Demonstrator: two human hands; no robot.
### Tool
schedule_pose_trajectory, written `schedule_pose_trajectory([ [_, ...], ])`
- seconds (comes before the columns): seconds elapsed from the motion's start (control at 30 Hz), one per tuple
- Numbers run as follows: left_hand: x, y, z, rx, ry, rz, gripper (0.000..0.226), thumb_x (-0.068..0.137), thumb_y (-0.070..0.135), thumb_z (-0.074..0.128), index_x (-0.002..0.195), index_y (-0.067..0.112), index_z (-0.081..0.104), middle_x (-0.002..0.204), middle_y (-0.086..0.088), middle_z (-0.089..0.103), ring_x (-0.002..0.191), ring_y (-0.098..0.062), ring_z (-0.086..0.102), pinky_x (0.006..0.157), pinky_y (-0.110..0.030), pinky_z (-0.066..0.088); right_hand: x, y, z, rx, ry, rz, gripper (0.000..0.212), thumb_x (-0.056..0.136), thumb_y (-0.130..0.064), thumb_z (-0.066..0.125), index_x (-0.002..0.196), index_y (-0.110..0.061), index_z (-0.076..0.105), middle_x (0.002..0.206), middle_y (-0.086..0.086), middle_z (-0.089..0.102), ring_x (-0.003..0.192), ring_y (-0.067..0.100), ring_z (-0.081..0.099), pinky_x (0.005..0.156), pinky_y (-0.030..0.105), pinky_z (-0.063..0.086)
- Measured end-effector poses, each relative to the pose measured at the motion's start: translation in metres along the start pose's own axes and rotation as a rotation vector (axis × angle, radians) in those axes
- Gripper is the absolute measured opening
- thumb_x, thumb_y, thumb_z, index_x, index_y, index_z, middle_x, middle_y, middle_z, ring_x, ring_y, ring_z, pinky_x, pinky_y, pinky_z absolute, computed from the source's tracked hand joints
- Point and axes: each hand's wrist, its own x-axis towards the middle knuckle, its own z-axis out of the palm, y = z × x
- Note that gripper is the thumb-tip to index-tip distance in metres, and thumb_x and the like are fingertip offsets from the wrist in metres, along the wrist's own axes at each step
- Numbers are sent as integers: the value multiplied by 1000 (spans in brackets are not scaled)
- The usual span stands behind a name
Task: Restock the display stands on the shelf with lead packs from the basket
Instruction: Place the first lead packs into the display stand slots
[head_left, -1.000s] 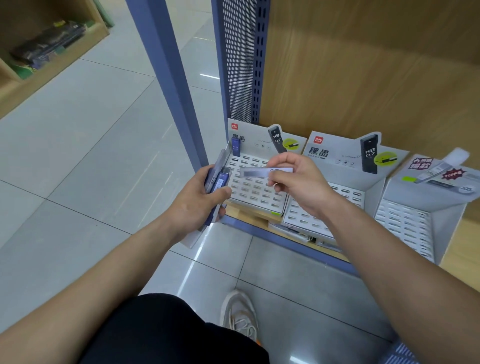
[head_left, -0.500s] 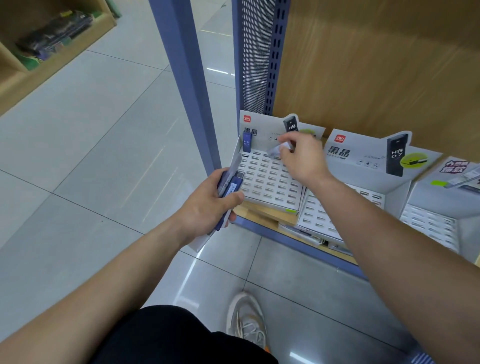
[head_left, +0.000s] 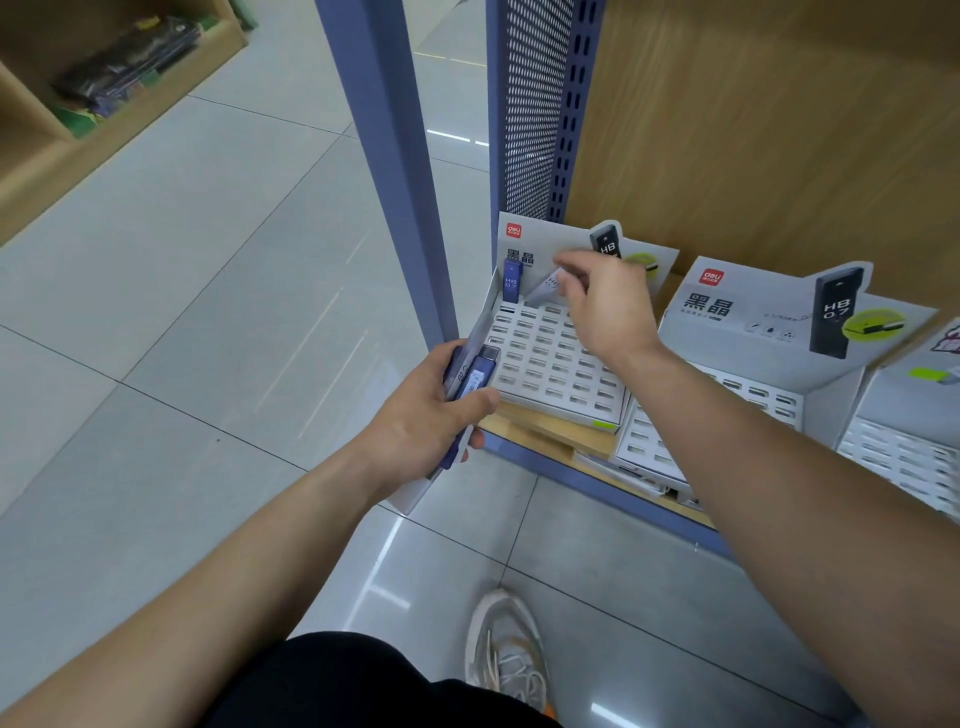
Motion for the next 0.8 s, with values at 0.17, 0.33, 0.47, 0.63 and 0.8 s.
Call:
schedule_pose_trajectory([
  [0.17, 1, 0, 0, -12, -4, -5, 38, 99, 24, 64, 132, 34, 46, 93, 11, 69, 61, -8, 63, 59, -28, 56, 2, 1, -4, -7, -31, -25, 27, 99, -15, 57, 123, -14, 69, 115, 3, 73, 105, 17, 67, 93, 33, 54],
  [0.33, 1, -1, 0, -19, -6, -5, 38, 99, 23, 64, 131, 34, 46, 94, 12, 69, 62, -8, 63, 60, -29, 57, 3, 1, -7, -16, -83, -41, 26, 99, -13, 58, 122, -13, 70, 116, 4, 72, 108, 18, 65, 96, 32, 51],
  [0.47, 1, -1, 0, -27, -8, -2, 35, 100, 23, 64, 128, 36, 47, 89, 16, 69, 62, -8, 62, 59, -27, 57, 2, 5, -5, -60, -105, -84, 22, 99, -10, 56, 115, -5, 70, 111, 15, 71, 105, 28, 65, 93, 42, 52],
  [0.63, 2, 0, 0, -26, -10, -1, 35, 100, 24, 64, 128, 35, 47, 87, 16, 69, 61, -8, 62, 59, -29, 56, 6, 1, 4, -74, -43, -123, 26, 99, -4, 54, 122, -1, 68, 112, 9, 61, 101, 19, 57, 86, 16, 39],
  [0.8, 3, -1, -1, -51, -8, -13, 35, 100, 22, 63, 127, 36, 46, 89, 15, 69, 61, -8, 63, 58, -26, 56, 13, -7, 11, -78, 62, -197, 12, 92, -5, 62, 99, -8, 71, 99, 8, 68, 91, 22, 61, 81, 36, 51],
])
